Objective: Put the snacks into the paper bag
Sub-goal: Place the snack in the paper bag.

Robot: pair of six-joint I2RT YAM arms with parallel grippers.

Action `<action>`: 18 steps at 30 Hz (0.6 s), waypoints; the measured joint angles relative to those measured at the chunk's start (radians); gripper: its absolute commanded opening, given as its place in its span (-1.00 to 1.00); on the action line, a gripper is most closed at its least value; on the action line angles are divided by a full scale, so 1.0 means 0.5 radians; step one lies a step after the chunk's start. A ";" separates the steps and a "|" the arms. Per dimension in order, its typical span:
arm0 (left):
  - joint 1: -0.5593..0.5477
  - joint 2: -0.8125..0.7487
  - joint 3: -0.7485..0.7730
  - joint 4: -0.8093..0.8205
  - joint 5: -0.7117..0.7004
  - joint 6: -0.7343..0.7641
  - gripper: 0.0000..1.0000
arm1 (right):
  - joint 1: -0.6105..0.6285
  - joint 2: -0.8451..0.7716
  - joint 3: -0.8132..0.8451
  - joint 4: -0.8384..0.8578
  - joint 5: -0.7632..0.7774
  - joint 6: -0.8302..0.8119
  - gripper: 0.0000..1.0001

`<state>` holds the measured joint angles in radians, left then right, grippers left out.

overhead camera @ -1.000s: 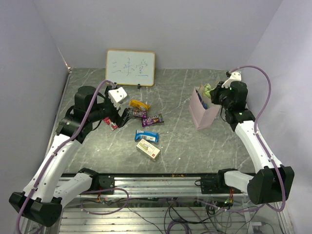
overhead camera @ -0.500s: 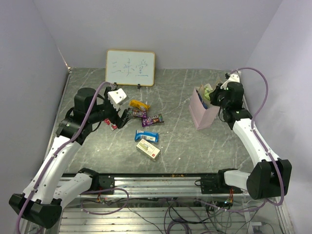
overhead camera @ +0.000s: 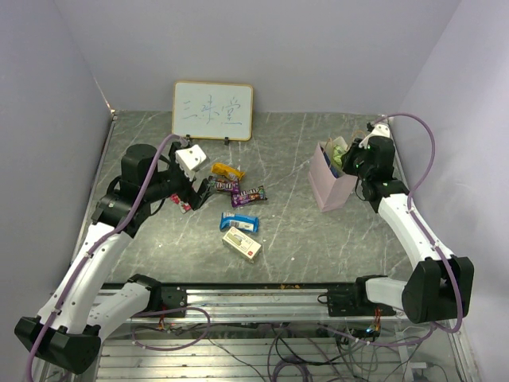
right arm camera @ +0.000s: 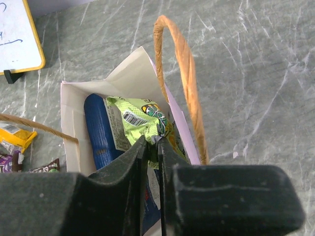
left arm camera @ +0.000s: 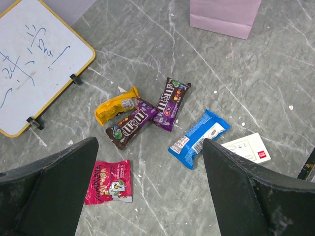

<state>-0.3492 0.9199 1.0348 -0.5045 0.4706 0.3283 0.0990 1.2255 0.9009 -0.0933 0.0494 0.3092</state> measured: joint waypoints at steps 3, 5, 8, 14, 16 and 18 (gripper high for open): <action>0.000 -0.004 -0.003 0.001 -0.005 0.000 0.98 | 0.000 0.000 0.000 0.000 0.002 0.001 -0.69; 0.001 -0.008 -0.003 0.001 -0.009 0.001 0.99 | 0.000 0.000 0.000 0.000 0.002 0.001 -0.67; 0.002 -0.011 -0.003 0.001 -0.016 0.001 0.99 | 0.000 0.000 0.000 0.000 0.007 0.001 -0.63; 0.011 -0.015 -0.003 0.000 -0.030 0.002 0.99 | 0.000 -0.001 0.000 0.000 0.008 -0.001 -0.57; 0.015 -0.018 -0.003 0.000 -0.034 0.002 0.99 | 0.000 -0.001 0.001 0.000 0.008 -0.002 -0.57; 0.015 -0.019 -0.003 0.000 -0.042 0.002 0.99 | 0.000 -0.001 0.002 -0.001 0.006 -0.005 -0.57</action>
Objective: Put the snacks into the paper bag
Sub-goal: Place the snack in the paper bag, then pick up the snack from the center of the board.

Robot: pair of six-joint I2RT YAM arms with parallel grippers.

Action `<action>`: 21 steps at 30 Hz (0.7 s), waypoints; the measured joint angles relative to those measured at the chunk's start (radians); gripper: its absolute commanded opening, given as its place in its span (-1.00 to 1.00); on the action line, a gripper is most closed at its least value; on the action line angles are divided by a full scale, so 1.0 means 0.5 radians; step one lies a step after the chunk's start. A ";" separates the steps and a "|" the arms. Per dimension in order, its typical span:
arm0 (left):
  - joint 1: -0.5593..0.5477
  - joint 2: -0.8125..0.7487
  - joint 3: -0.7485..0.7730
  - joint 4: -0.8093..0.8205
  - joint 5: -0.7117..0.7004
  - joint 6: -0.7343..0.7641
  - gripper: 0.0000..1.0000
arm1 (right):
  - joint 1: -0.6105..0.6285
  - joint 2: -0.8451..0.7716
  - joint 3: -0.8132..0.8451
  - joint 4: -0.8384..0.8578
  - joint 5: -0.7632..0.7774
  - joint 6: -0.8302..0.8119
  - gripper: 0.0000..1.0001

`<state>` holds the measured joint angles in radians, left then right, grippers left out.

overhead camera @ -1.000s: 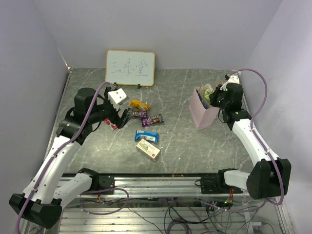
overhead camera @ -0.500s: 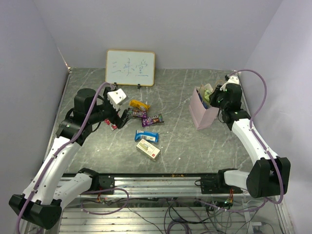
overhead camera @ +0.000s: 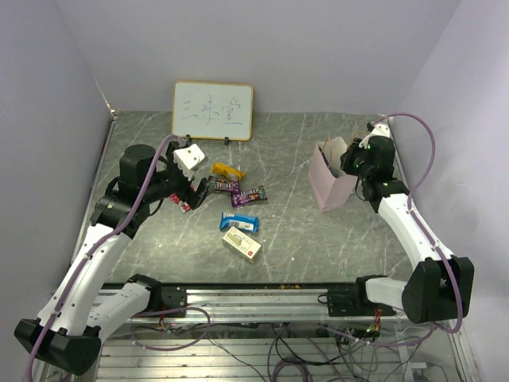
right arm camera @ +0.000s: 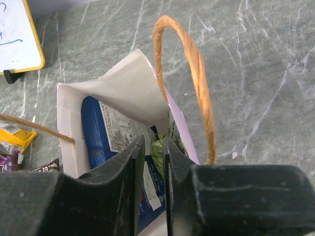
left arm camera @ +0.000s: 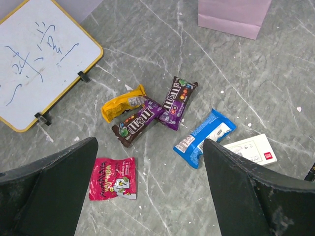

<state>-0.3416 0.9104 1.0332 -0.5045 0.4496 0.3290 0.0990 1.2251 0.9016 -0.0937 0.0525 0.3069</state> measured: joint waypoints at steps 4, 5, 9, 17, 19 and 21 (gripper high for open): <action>0.001 0.001 0.000 -0.001 -0.061 -0.001 0.98 | 0.000 -0.023 0.005 -0.003 -0.023 -0.026 -0.56; 0.001 0.003 0.000 -0.002 -0.101 -0.001 0.98 | 0.000 -0.036 0.011 -0.008 -0.037 -0.042 -0.55; 0.001 0.070 0.034 -0.038 -0.279 0.002 0.96 | 0.000 -0.101 0.085 -0.043 -0.146 -0.154 -0.49; 0.005 0.286 0.071 -0.134 -0.509 0.044 0.93 | 0.000 -0.186 0.358 -0.204 -0.466 -0.467 -0.35; 0.005 0.328 0.071 -0.134 -0.517 0.061 0.93 | 0.000 -0.185 0.387 -0.253 -0.545 -0.536 -0.32; 0.005 0.372 0.071 -0.129 -0.534 0.069 0.92 | 0.000 -0.185 0.391 -0.305 -0.630 -0.603 -0.27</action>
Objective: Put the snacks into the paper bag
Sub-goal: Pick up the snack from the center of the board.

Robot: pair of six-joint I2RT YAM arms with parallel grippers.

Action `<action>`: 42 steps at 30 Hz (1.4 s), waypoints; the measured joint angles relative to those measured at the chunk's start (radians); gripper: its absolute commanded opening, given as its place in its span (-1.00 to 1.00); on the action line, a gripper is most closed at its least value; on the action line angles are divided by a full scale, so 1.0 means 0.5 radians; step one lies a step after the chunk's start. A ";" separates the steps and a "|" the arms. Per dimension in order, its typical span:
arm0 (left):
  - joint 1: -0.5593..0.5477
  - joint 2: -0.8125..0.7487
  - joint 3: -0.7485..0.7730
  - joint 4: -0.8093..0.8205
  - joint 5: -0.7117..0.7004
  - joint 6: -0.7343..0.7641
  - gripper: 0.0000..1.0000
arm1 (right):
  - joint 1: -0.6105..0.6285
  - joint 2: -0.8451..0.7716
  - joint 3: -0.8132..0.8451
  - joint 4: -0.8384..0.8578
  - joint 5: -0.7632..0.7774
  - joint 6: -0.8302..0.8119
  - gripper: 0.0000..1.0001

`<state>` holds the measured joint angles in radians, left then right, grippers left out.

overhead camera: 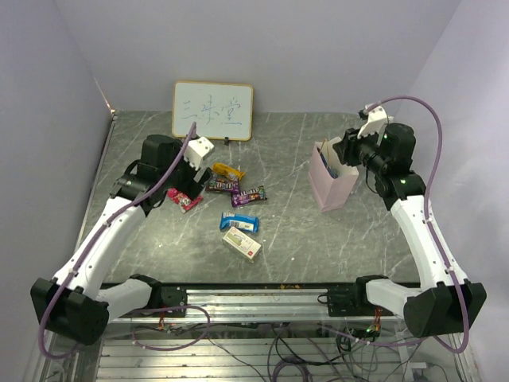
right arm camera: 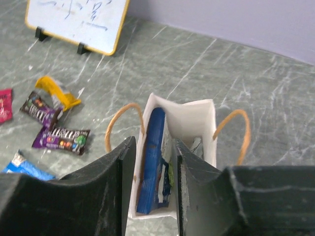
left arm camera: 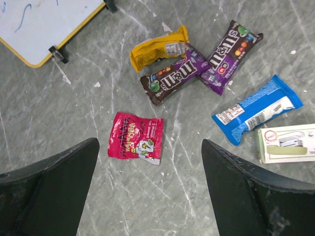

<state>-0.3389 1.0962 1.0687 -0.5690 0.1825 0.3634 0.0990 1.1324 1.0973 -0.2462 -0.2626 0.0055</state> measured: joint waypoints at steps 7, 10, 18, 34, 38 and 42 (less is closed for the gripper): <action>0.037 0.259 0.001 0.037 -0.111 -0.003 0.88 | 0.000 -0.044 -0.017 -0.134 -0.248 -0.174 -0.17; 0.121 0.386 0.008 0.038 -0.126 -0.016 0.84 | 0.000 -0.089 -0.019 -0.162 -0.311 -0.216 -0.16; 0.431 0.684 0.090 0.028 -0.076 -0.032 0.79 | 0.000 -0.127 -0.019 -0.232 -0.436 -0.259 -0.15; 0.678 1.321 0.276 -0.092 0.151 0.010 0.80 | 0.000 -0.144 -0.060 -0.238 -0.500 -0.259 -0.12; 0.680 1.433 0.333 -0.116 0.168 0.026 0.80 | 0.000 -0.159 -0.076 -0.237 -0.501 -0.259 -0.12; 0.680 1.498 0.350 -0.124 0.170 0.038 0.81 | 0.000 -0.179 -0.082 -0.230 -0.502 -0.259 -0.11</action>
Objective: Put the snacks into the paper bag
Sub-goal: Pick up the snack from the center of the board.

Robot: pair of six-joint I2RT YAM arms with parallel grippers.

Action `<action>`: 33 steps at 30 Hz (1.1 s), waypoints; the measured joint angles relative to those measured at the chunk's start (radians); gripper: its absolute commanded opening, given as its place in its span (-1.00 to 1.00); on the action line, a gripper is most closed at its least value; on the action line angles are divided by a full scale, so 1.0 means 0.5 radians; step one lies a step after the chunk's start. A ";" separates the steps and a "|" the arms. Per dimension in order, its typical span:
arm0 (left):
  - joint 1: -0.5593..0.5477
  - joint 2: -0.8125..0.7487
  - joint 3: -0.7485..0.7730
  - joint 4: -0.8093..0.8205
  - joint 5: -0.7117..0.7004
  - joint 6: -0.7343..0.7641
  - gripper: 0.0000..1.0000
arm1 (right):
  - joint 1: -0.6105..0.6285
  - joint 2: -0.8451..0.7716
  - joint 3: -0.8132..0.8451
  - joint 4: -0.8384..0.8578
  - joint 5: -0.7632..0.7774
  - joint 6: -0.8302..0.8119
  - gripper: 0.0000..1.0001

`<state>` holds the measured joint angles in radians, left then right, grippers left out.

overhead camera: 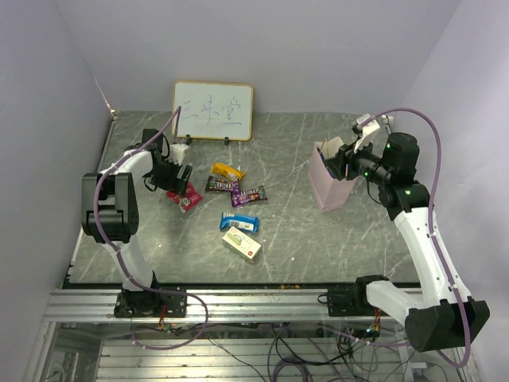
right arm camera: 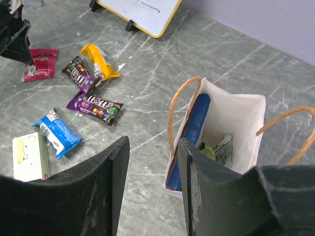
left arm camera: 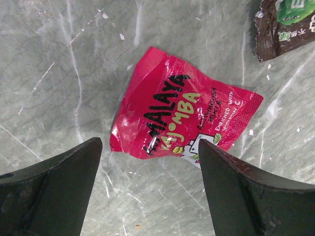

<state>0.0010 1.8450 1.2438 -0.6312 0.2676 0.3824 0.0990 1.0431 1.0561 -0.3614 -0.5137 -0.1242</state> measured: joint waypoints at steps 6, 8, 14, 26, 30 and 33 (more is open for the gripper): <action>0.000 0.056 0.009 -0.024 0.012 0.025 0.78 | 0.000 -0.009 -0.008 0.011 -0.008 0.001 -0.10; 0.000 0.077 0.009 -0.036 0.014 0.037 0.74 | 0.000 -0.009 -0.008 0.011 -0.013 0.001 -0.10; 0.000 0.084 0.010 -0.038 0.017 0.069 0.52 | -0.001 -0.009 -0.029 0.026 -0.023 0.002 -0.10; -0.005 0.076 -0.022 0.006 0.017 0.075 -0.09 | -0.013 -0.009 -0.040 0.040 -0.031 0.016 -0.10; -0.005 0.052 -0.050 0.029 0.033 0.057 -0.32 | -0.015 -0.009 -0.040 0.040 -0.037 0.016 -0.10; -0.005 0.042 -0.061 0.033 0.041 0.058 -0.49 | -0.017 -0.009 -0.040 0.040 -0.037 0.016 -0.10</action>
<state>-0.0017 1.8660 1.2133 -0.6147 0.2882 0.4114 0.0906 1.0386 1.0359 -0.3416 -0.5323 -0.1162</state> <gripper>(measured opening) 0.336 0.450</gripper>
